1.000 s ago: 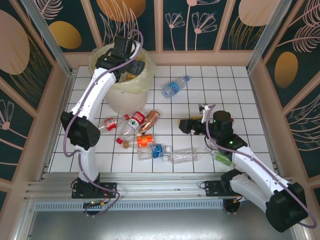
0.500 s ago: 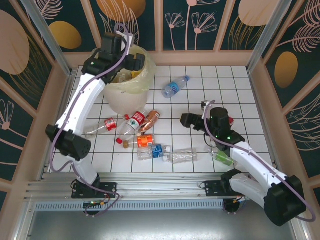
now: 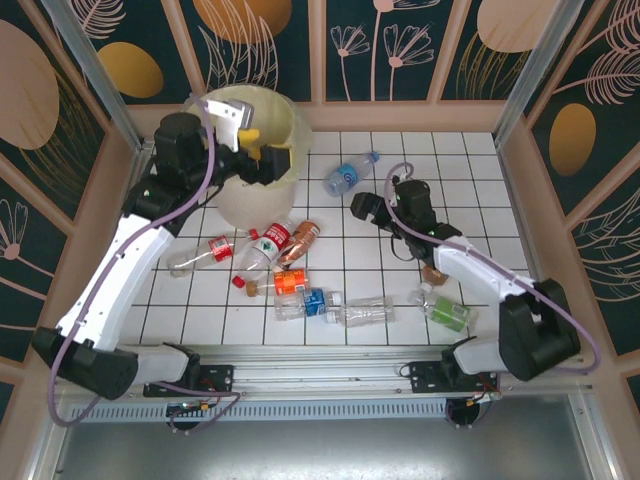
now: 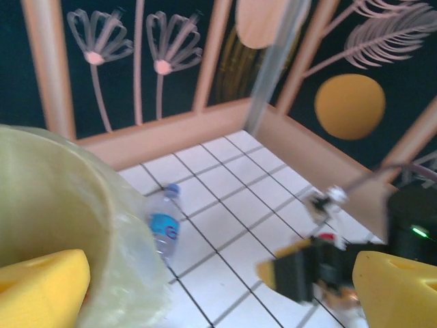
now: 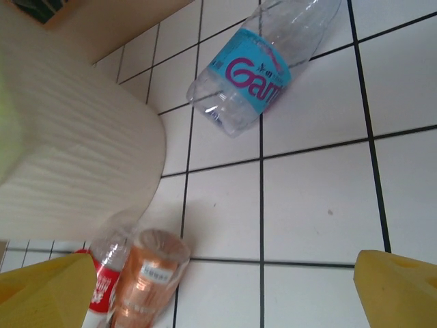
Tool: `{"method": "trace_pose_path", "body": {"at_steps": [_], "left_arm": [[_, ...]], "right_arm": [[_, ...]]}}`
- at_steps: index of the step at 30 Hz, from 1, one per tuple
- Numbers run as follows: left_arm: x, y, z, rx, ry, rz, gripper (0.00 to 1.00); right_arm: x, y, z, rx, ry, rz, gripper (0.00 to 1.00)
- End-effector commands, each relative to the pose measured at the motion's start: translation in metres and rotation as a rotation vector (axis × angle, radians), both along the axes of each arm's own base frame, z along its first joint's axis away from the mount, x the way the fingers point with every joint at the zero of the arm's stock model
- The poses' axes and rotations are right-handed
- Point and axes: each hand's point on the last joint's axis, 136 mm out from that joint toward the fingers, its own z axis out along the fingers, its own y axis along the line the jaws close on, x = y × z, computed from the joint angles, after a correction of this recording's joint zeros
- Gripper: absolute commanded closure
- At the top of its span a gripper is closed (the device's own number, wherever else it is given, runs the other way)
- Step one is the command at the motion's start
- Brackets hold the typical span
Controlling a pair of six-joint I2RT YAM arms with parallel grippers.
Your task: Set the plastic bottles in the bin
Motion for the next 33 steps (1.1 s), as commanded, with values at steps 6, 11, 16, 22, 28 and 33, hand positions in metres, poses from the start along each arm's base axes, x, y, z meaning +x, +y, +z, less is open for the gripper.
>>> {"method": "trace_pose_path", "body": {"at_steps": [6,11,16,22,28,33], "left_arm": [[-0.053,-0.014,-0.022,-0.088,0.039,-0.208,0.02],[-0.070,-0.013,-0.038,-0.096,0.060,-0.248,0.01],[-0.075,-0.010,-0.050,-0.065,0.053,-0.246,0.01],[-0.079,-0.013,-0.054,-0.070,0.068,-0.277,0.01],[-0.082,-0.012,-0.054,-0.076,0.063,-0.279,0.01],[-0.080,-0.012,-0.056,-0.076,0.072,-0.276,0.01]], "right_arm": [[0.068,0.008,-0.009,-0.006,0.032,-0.128,0.01],[0.106,0.014,-0.032,-0.031,0.082,-0.199,0.01],[0.140,0.022,-0.046,-0.034,0.109,-0.257,0.01],[0.167,0.034,-0.069,-0.036,0.156,-0.288,0.01],[0.182,0.042,-0.088,-0.058,0.192,-0.296,0.01],[0.183,0.043,-0.099,-0.088,0.209,-0.294,0.06]]}}
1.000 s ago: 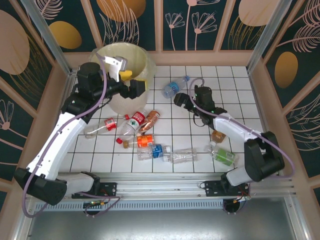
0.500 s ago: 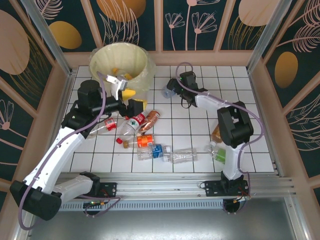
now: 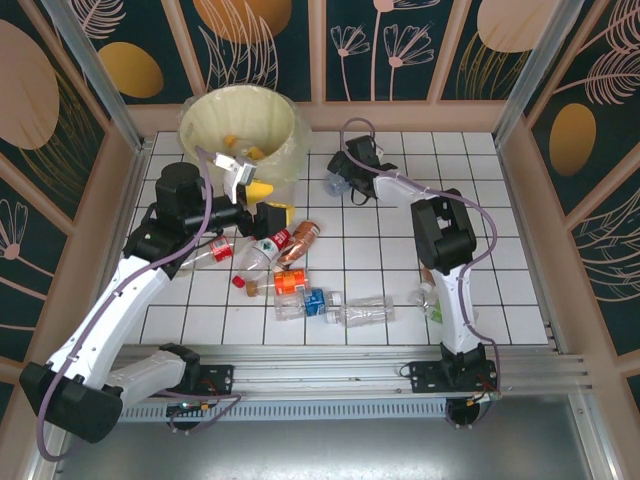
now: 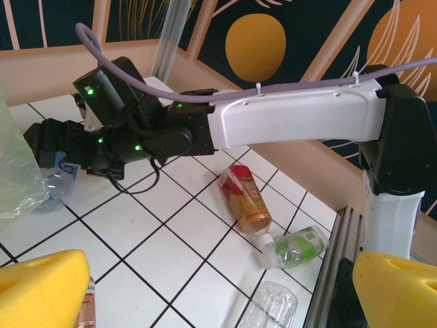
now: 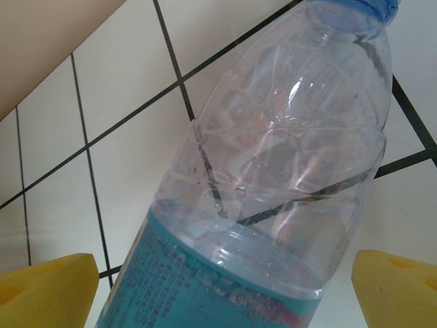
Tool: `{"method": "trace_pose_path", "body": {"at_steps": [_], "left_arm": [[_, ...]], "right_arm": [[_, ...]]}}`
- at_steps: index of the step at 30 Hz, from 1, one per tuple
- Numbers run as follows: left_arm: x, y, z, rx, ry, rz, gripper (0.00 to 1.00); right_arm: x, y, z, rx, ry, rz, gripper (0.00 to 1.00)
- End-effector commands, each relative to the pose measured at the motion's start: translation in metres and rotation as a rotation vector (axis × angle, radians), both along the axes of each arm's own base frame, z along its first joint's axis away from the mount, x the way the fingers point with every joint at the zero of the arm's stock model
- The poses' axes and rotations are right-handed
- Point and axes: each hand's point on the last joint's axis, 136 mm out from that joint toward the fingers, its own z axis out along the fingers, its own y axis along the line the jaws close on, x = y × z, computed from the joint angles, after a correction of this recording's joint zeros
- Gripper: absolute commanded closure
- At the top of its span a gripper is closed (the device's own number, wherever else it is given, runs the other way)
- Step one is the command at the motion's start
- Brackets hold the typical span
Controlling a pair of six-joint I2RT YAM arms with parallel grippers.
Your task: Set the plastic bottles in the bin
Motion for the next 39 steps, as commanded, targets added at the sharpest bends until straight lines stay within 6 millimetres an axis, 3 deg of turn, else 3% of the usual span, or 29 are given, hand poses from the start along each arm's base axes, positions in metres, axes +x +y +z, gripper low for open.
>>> {"method": "trace_pose_path", "body": {"at_steps": [1,14,19,24,32,39], "left_arm": [[-0.004,-0.002,0.007,-0.015,-0.044,-0.025,0.02],[0.000,-0.004,0.002,-0.011,-0.027,-0.022,0.01],[0.005,-0.007,0.000,-0.031,0.011,-0.026,0.01],[0.009,-0.013,0.000,-0.073,0.024,-0.012,0.01],[0.011,-0.053,-0.005,-0.193,0.107,-0.029,0.01],[0.030,-0.077,-0.033,-0.245,0.265,0.035,0.01]], "right_arm": [[0.001,-0.003,-0.005,-0.036,0.023,-0.017,0.08],[-0.010,-0.017,-0.021,-0.109,0.055,0.016,0.26],[-0.016,-0.024,-0.011,-0.136,0.033,0.046,0.35],[-0.029,-0.041,0.013,-0.143,-0.032,0.073,0.37],[-0.077,-0.062,0.041,-0.125,-0.135,0.190,0.37],[-0.133,-0.070,0.071,-0.040,-0.224,0.315,0.36]]}}
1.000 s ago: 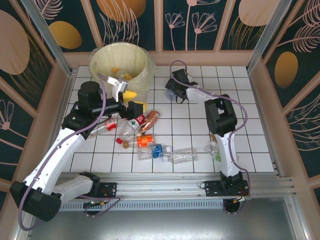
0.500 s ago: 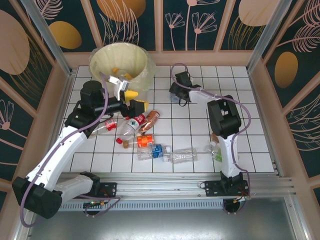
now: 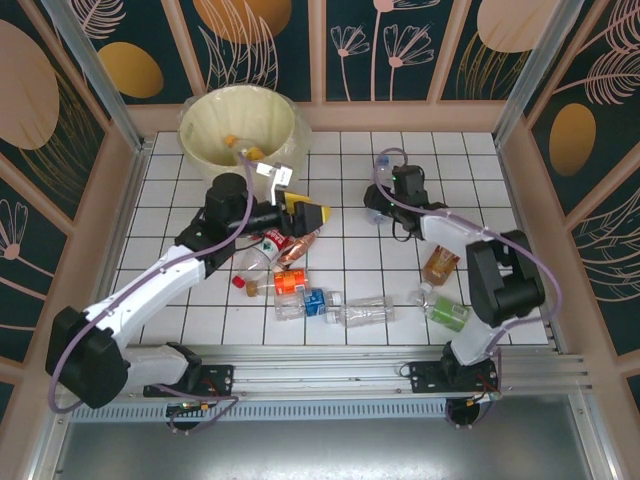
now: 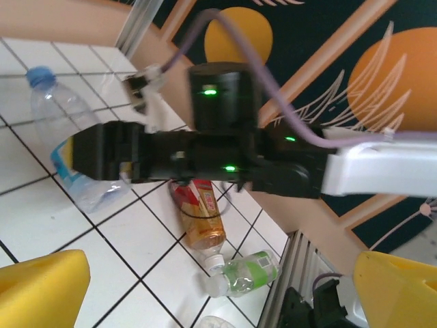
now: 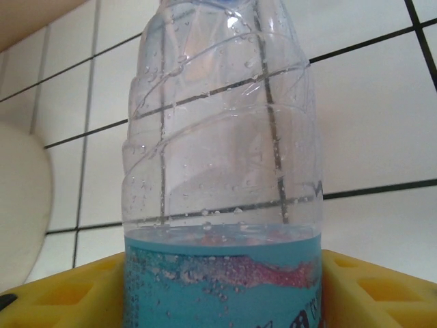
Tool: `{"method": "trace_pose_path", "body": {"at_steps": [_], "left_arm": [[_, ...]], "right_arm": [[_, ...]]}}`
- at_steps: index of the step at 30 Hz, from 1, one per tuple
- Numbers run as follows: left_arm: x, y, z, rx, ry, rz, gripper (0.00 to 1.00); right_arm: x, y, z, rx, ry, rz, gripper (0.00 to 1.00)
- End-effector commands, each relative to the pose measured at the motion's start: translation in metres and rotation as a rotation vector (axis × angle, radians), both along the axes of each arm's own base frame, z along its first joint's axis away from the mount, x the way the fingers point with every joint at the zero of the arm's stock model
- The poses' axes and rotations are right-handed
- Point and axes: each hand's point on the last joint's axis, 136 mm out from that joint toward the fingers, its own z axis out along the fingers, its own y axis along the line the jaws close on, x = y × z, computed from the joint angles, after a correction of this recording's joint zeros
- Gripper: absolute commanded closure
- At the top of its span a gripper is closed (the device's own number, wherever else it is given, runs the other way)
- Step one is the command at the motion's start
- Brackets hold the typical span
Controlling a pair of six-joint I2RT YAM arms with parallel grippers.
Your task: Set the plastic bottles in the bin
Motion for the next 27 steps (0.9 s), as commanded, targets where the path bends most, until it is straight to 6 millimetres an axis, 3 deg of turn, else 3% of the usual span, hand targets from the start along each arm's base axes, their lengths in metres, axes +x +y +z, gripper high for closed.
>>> {"method": "trace_pose_path", "body": {"at_steps": [1,5,18,27], "left_arm": [[0.013,-0.008,0.017,-0.092,0.026,0.058,0.01],[0.015,-0.023,0.019,-0.111,0.048,0.038,0.01],[0.039,-0.057,0.002,-0.123,0.101,-0.005,0.01],[0.039,-0.076,-0.007,-0.147,0.144,-0.080,0.02]], "right_arm": [[-0.018,0.008,0.032,0.068,-0.105,0.111,0.36],[-0.050,0.012,0.053,0.135,-0.153,0.193,0.36],[-0.133,0.028,0.110,0.309,-0.250,0.436,0.36],[-0.165,0.045,0.123,0.433,-0.263,0.592,0.36]]}}
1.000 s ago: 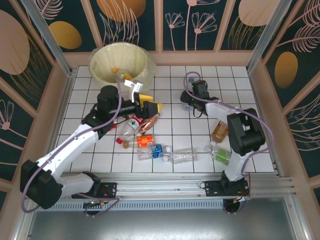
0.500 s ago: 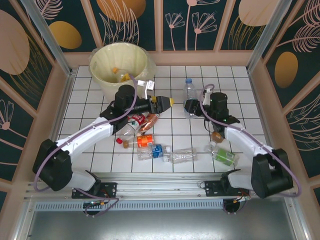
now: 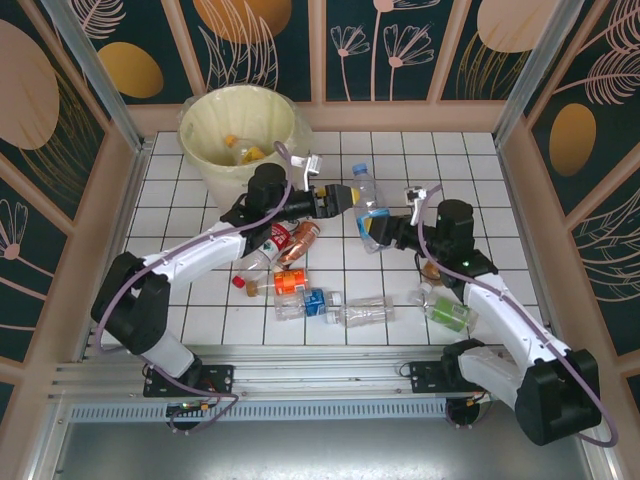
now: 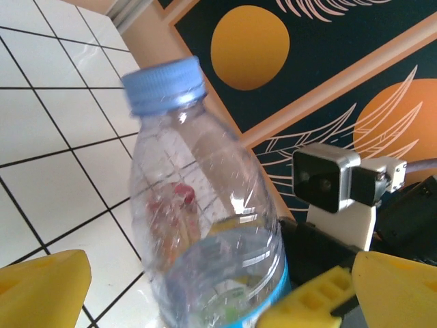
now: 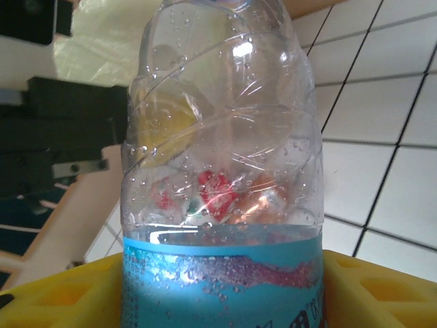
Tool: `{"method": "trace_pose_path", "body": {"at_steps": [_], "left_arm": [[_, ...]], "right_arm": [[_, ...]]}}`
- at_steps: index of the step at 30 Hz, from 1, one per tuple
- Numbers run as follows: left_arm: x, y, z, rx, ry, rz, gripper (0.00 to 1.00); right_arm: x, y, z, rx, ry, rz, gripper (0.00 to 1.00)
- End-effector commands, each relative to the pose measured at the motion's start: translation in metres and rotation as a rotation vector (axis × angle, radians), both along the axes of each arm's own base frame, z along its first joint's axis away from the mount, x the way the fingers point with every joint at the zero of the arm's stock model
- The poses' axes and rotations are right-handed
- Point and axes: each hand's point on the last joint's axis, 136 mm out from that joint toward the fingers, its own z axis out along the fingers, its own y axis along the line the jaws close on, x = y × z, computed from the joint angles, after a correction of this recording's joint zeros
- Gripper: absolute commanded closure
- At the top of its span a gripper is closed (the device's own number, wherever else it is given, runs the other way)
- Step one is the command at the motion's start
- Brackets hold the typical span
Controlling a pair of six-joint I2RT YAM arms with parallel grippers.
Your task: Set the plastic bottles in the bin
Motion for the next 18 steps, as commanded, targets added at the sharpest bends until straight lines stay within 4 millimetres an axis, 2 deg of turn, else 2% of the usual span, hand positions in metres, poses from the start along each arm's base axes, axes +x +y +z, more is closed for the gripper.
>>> {"method": "trace_pose_path", "body": {"at_steps": [1,12,18], "left_arm": [[-0.005,-0.012,0.021,-0.060,-0.033,-0.054,0.02],[-0.009,-0.025,0.007,-0.062,0.068,-0.100,0.02],[-0.016,-0.030,-0.001,-0.068,0.143,-0.131,0.08]], "right_arm": [[-0.015,0.009,0.011,0.068,-0.027,0.099,0.36],[-0.021,0.013,0.014,0.091,-0.040,0.139,0.36],[-0.019,0.012,0.013,0.087,-0.040,0.126,0.36]]}}
